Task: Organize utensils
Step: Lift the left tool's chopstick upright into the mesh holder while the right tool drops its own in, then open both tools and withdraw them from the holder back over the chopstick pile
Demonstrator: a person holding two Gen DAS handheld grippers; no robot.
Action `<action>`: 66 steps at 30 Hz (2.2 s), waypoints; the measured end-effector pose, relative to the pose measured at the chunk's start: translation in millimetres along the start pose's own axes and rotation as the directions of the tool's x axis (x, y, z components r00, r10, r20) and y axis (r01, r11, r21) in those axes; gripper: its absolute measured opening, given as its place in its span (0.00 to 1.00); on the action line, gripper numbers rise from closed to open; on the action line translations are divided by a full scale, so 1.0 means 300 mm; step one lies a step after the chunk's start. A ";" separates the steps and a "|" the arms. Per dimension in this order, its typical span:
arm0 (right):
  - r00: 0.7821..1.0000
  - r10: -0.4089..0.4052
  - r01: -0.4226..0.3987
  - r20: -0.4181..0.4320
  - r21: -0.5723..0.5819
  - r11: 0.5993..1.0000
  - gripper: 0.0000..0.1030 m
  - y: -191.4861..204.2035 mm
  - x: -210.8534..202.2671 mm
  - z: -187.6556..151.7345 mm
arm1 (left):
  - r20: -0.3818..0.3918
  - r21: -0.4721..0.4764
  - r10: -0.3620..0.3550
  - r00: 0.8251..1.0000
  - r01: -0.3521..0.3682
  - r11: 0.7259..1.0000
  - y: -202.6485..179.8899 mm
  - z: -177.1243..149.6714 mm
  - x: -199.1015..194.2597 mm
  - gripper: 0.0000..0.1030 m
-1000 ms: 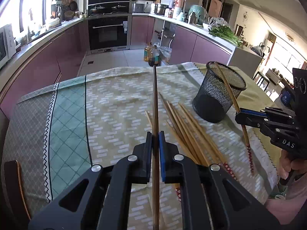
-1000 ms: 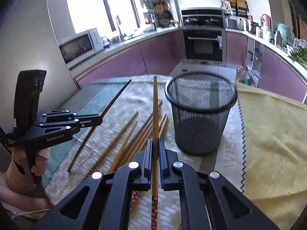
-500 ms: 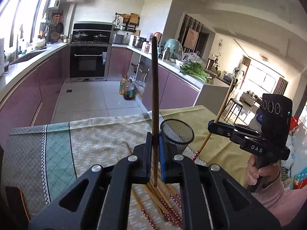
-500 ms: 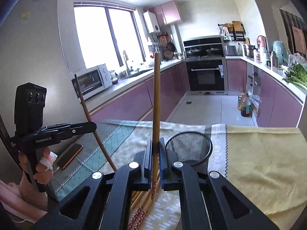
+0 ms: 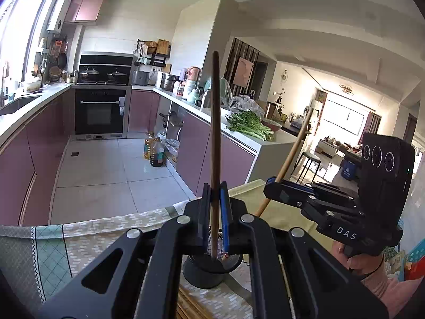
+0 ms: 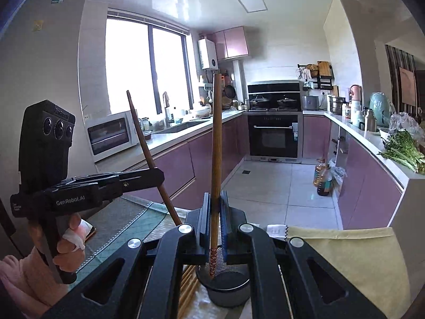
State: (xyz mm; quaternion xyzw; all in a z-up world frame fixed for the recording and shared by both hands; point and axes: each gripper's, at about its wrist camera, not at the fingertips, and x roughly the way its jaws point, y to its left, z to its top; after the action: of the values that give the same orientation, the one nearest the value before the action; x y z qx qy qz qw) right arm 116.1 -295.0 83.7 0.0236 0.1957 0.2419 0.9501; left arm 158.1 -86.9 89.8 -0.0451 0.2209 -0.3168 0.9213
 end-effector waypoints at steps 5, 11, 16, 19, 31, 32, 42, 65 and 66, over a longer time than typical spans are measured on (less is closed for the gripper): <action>0.993 -0.001 0.003 -0.116 0.015 1.000 0.05 -0.034 0.096 -0.054 | -0.117 0.013 0.015 0.993 -0.013 1.000 -0.006 -0.082 0.142 0.07; 0.964 0.005 0.003 -0.266 0.028 1.000 0.05 -0.053 0.204 -0.125 | -0.232 0.018 0.024 0.972 -0.020 1.000 0.037 -0.199 0.270 0.08; 0.946 0.000 0.016 -0.324 0.048 0.999 0.06 -0.062 0.274 -0.145 | -0.261 0.011 0.040 0.965 -0.039 0.999 0.073 -0.209 0.328 0.08; 0.946 0.004 0.018 -0.325 0.064 0.998 0.06 -0.059 0.288 -0.148 | -0.272 0.017 0.047 0.961 -0.044 0.999 0.081 -0.211 0.339 0.08; 0.979 -0.013 0.026 -0.202 0.064 0.998 0.27 -0.028 0.170 -0.141 | -0.123 0.044 0.174 0.977 -0.170 0.984 0.102 -0.215 0.097 0.38; 0.982 0.002 0.008 -0.188 0.051 0.999 0.28 -0.008 0.142 -0.145 | -0.109 0.049 0.187 0.976 -0.182 0.982 0.107 -0.221 0.060 0.40; 0.954 0.105 -0.108 -0.282 0.006 0.994 0.33 0.134 0.114 -0.295 | -0.222 0.052 0.243 0.944 -0.237 0.970 0.190 -0.421 -0.075 0.50; 0.884 0.085 -0.057 -0.459 0.075 0.996 0.33 0.167 0.255 -0.525 | -0.439 0.018 0.248 0.864 -0.267 0.964 0.246 -0.675 0.043 0.46; 0.883 0.083 -0.054 -0.463 0.074 0.996 0.33 0.165 0.257 -0.530 | -0.444 0.018 0.248 0.861 -0.268 0.963 0.248 -0.676 0.051 0.45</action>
State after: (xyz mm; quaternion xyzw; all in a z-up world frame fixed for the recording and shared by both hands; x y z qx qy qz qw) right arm 95.2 -223.0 -83.8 0.0000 0.4238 0.2679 0.8652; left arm 122.3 -25.5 -114.6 0.0376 0.4354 -0.1876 0.8797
